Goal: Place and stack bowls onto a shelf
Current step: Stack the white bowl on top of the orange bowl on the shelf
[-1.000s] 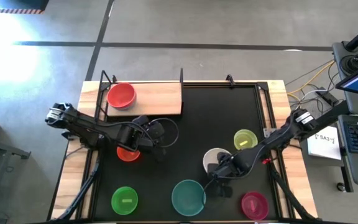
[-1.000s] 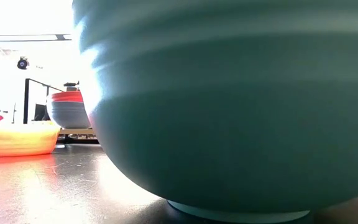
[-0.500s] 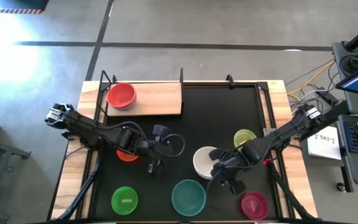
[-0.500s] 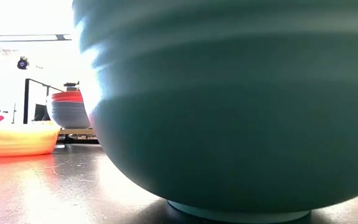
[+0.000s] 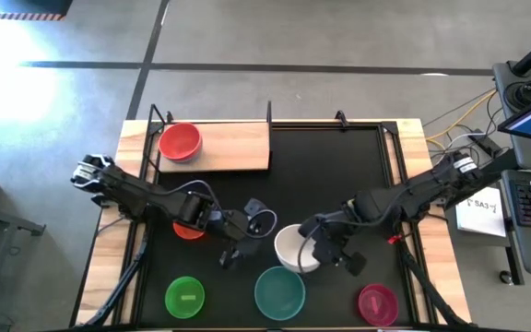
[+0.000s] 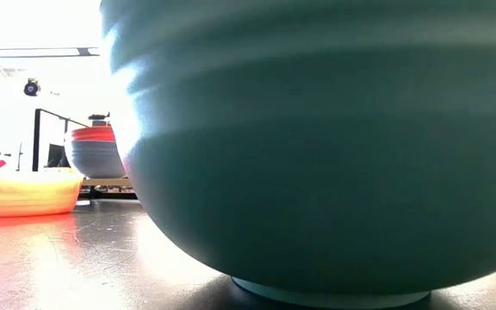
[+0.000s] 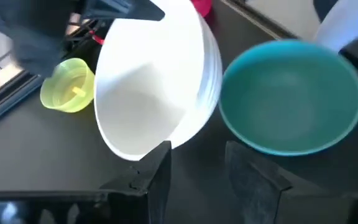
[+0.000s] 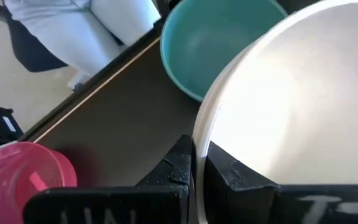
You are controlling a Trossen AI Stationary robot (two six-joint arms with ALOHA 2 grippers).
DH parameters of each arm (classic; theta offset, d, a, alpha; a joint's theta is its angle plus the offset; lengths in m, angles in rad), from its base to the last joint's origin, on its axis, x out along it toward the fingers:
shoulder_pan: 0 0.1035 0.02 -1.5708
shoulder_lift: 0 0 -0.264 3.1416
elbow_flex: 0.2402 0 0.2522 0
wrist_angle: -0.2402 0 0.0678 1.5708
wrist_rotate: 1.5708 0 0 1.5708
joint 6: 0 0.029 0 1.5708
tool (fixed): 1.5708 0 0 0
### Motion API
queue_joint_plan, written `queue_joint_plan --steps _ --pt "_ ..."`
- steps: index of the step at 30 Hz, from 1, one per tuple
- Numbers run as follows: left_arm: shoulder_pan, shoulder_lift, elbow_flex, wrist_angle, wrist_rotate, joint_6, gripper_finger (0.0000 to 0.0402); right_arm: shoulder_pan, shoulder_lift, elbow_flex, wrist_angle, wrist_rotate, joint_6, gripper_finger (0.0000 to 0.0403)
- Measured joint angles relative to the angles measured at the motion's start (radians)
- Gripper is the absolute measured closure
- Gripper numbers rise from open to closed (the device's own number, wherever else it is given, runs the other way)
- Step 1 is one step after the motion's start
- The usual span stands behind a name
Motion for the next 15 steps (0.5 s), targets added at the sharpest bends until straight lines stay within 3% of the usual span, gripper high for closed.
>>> queue_joint_plan --steps 6,15 --pt "0.001 0.050 0.000 0.105 -0.004 0.058 0.0285 -0.047 0.004 0.000 0.020 -0.045 -0.075 0.0394" --pt "0.000 0.081 0.000 0.132 0.037 0.063 0.0301 -0.087 0.006 0.000 0.022 -0.045 -0.160 0.0394"
